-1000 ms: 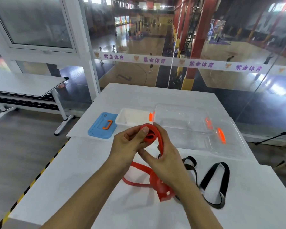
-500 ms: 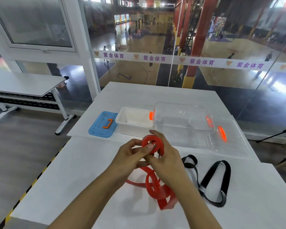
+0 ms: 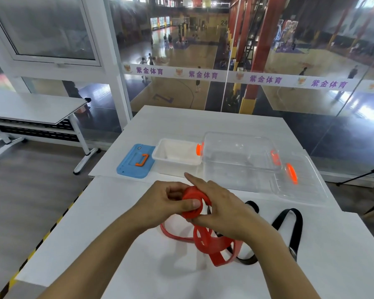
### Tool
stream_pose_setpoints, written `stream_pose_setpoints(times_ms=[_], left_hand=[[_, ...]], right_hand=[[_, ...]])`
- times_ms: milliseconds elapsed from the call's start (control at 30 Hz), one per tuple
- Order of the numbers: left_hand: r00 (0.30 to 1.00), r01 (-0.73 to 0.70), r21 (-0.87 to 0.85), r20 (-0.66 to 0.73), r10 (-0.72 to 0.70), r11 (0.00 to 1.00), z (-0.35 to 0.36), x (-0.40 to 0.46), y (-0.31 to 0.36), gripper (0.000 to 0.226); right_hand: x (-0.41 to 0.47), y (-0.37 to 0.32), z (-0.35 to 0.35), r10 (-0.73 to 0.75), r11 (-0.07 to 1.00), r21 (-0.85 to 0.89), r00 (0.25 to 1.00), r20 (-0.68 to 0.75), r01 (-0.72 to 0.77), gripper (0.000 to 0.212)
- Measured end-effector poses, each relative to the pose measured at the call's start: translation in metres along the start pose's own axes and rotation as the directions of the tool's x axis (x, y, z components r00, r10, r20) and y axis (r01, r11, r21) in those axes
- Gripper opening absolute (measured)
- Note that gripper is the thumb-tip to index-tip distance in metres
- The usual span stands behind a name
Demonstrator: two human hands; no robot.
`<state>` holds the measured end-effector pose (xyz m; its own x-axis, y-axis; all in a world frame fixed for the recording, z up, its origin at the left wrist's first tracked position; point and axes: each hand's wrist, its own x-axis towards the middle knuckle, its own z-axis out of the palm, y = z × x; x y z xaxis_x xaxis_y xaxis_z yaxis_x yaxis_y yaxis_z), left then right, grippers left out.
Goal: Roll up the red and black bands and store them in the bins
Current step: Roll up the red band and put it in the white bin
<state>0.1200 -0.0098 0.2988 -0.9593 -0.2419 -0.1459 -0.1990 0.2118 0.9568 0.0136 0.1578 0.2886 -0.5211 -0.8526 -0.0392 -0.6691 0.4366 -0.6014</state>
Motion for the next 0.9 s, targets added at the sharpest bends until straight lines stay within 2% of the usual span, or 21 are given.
stream_pose_setpoints(times_ms=[100, 200, 300, 400, 533, 667, 767, 900], left_hand=[[0.994, -0.048, -0.115, -0.106, 0.036, 0.992, 0.01, 0.0, -0.004, 0.036], [0.979, -0.099, -0.228, -0.199, 0.053, 0.969, 0.02, 0.002, -0.005, 0.039], [0.951, -0.134, -0.319, -0.308, 0.031, 0.938, 0.029, 0.006, -0.001, 0.03], [0.927, -0.132, -0.408, -0.373, -0.033, 0.903, 0.033, 0.012, 0.0, 0.042], [0.932, -0.121, -0.511, -0.352, -0.079, 0.851, 0.041, 0.012, 0.0, 0.04], [0.954, -0.066, -0.574, -0.275, -0.116, 0.816, 0.046, 0.012, 0.002, 0.042], [0.969, 0.017, -0.512, -0.203, -0.14, 0.859, 0.034, 0.012, -0.001, 0.05], [0.993, 0.059, -0.432, -0.069, -0.098, 0.9, 0.007, 0.01, -0.007, 0.045]], right_hand=[[-0.003, 0.003, -0.001, 0.002, 0.995, 0.097, 0.99, -0.139, 0.012, 0.079], [-0.007, 0.002, 0.002, 0.025, 0.989, 0.148, 0.977, -0.211, 0.007, 0.072], [-0.006, 0.0, 0.016, 0.064, 0.98, 0.198, 0.949, -0.308, -0.002, 0.09], [-0.002, -0.004, 0.034, 0.104, 0.96, 0.28, 0.907, -0.409, 0.016, 0.094], [0.005, -0.013, 0.049, 0.16, 0.944, 0.328, 0.821, -0.547, 0.035, 0.082], [0.011, -0.009, 0.051, 0.208, 0.942, 0.335, 0.769, -0.604, 0.009, 0.072], [0.01, -0.001, 0.047, 0.178, 0.949, 0.315, 0.814, -0.554, 0.007, 0.067], [0.009, 0.012, 0.027, 0.092, 0.968, 0.25, 0.928, -0.361, 0.001, 0.068]])
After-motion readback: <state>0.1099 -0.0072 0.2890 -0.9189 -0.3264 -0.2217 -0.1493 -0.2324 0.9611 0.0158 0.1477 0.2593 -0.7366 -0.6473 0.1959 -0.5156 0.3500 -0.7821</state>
